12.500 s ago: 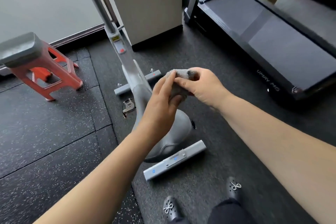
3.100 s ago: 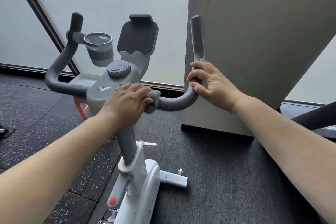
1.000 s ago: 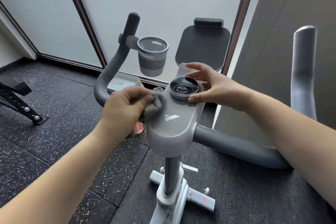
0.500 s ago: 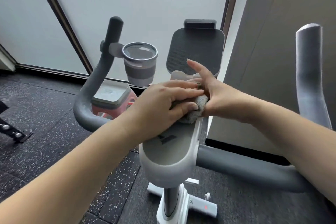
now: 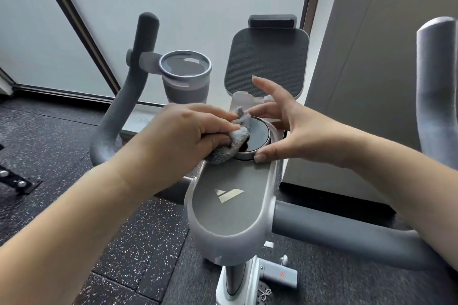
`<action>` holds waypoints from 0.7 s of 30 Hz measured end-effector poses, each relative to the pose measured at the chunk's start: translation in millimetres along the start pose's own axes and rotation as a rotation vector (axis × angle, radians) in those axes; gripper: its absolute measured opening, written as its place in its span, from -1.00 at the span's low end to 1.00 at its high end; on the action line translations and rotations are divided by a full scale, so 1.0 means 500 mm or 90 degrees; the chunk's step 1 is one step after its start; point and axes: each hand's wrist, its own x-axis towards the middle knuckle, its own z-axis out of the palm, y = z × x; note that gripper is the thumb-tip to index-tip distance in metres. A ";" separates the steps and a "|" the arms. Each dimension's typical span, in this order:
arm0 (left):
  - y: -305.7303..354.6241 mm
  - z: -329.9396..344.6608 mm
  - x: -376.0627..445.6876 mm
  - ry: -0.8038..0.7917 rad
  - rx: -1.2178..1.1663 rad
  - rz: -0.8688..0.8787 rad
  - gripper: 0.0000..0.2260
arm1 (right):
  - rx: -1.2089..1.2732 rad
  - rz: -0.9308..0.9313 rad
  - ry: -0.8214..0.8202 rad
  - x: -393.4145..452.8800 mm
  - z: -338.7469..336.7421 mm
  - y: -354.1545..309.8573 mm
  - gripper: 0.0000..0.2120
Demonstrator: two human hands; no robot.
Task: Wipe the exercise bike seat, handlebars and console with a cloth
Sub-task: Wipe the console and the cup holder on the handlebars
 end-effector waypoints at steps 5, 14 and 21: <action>0.023 -0.003 0.018 0.150 -0.192 -0.127 -0.72 | -0.004 -0.004 -0.002 0.001 0.001 0.001 0.10; 0.021 0.030 0.002 -0.069 -0.070 0.001 -0.73 | 0.023 -0.011 0.001 -0.002 0.004 -0.001 0.05; -0.008 -0.003 -0.009 0.070 -0.101 -0.065 -0.80 | -0.020 0.001 0.017 -0.001 0.004 -0.001 0.11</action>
